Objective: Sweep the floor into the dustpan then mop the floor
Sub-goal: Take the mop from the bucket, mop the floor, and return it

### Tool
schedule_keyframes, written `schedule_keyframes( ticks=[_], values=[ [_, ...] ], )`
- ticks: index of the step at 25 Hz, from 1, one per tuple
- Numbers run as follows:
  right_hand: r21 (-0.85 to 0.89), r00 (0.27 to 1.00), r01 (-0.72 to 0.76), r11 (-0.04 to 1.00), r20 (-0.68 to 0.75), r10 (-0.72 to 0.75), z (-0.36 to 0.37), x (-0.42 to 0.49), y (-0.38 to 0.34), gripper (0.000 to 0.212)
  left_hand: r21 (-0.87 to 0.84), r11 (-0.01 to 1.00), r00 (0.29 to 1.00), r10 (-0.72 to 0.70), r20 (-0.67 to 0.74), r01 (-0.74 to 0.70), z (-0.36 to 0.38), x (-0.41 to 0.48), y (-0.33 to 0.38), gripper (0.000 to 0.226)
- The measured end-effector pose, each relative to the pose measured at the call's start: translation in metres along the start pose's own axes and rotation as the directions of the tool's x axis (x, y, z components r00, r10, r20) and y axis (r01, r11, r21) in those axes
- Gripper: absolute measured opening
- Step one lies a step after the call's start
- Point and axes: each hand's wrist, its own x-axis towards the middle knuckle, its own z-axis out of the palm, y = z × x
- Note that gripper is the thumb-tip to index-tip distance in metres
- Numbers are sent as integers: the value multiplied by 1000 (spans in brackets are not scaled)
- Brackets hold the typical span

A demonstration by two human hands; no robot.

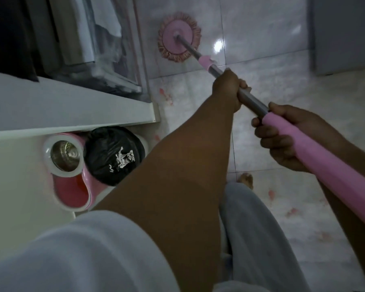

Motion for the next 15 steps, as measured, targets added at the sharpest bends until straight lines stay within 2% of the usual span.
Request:
schedule_keyframes(
  ticks=[4,7,11,15],
  values=[
    [-54,999,-54,997,0,54,30,27,7,31,-29,1000,998,9,-54,-10,-41,0,19,24],
    [-58,997,-69,996,15,70,33,30,34,30,-12,1000,997,15,-72,-16,-65,-6,7,27],
    [-8,997,-77,997,25,77,17,9,88,31,1,1000,997,-23,-72,23,-84,-31,-44,30],
    [31,996,-91,995,16,91,-26,-34,157,32,-20,999,993,-38,-116,35,-94,-63,-128,37]
  ],
)
